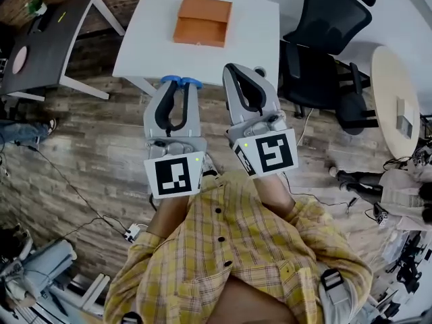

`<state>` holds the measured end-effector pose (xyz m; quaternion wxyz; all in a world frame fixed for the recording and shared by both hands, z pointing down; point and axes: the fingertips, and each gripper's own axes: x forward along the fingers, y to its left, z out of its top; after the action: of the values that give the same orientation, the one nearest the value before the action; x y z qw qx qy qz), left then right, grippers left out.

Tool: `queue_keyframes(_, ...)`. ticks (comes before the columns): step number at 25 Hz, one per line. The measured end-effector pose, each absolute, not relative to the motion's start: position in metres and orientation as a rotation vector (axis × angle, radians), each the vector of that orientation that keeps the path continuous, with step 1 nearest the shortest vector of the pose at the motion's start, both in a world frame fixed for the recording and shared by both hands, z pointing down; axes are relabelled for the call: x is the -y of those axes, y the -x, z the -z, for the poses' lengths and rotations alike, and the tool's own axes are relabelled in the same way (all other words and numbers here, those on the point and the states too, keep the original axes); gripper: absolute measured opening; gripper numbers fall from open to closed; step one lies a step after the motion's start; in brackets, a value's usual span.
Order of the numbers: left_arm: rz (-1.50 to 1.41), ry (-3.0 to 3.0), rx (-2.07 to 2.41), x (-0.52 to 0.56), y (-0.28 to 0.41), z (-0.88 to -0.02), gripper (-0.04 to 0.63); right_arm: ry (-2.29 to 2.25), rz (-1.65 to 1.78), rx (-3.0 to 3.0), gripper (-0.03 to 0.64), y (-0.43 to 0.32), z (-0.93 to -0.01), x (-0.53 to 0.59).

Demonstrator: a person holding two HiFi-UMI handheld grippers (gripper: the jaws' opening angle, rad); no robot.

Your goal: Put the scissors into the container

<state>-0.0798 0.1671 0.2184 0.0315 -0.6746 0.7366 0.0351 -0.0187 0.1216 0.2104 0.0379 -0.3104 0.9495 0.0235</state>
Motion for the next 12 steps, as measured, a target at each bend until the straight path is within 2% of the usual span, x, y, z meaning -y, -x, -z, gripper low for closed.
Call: queue_keyframes(12,-0.078,2.207,-2.197,-0.137,0.081,-0.237,0.086,1.072,-0.062,-2.928,0.006,0.023,-0.230,-0.097)
